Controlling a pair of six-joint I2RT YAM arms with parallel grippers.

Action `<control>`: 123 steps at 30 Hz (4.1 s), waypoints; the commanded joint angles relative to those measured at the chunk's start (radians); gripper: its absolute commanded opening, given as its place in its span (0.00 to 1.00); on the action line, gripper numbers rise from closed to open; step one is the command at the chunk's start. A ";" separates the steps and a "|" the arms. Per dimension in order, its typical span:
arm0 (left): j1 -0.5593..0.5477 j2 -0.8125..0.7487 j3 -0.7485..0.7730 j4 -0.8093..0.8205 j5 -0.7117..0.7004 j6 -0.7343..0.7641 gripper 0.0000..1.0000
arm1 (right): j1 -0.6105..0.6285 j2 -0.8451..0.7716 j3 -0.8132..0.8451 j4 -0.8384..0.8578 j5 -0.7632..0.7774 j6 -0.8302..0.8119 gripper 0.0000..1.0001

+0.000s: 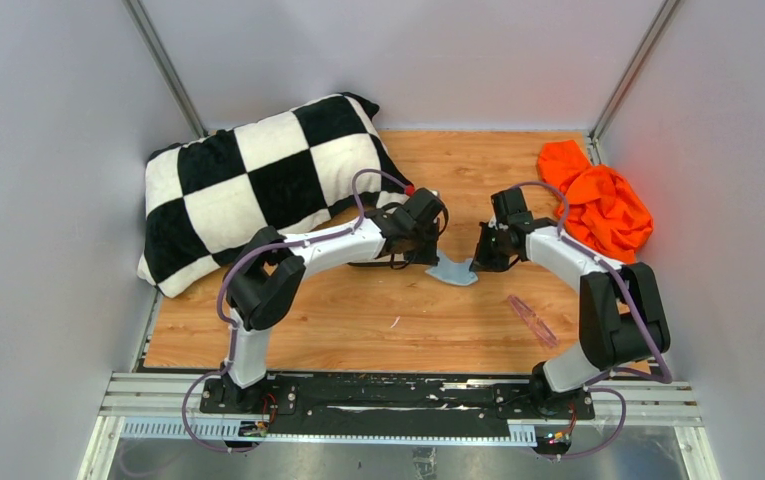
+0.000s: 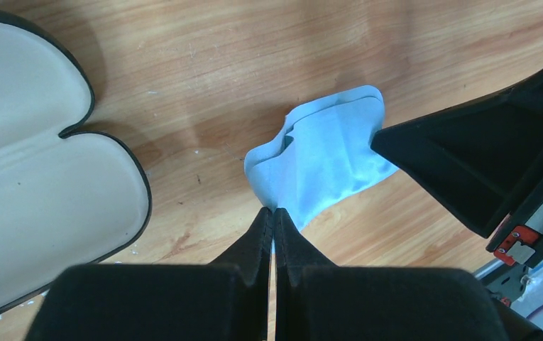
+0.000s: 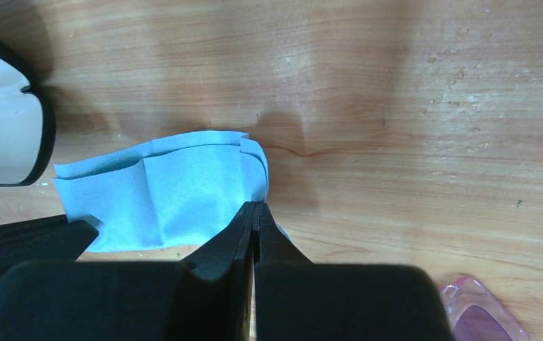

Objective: Organize the sunglasses
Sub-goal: Pick up the glasses cleaning cloth from the center of the board, then place the glasses cleaning cloth in the sunglasses case.

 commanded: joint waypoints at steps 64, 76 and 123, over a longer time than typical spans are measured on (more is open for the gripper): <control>0.317 -0.138 -0.273 -0.118 -0.096 0.235 0.00 | 0.363 0.439 0.484 -0.075 0.016 0.029 0.00; 0.316 -0.152 -0.305 -0.109 -0.084 0.244 0.00 | 0.359 0.446 0.465 -0.072 0.049 0.020 0.00; 0.248 -0.394 -0.316 -0.192 -0.218 0.208 0.44 | 0.392 0.309 0.491 -0.118 0.074 -0.015 0.41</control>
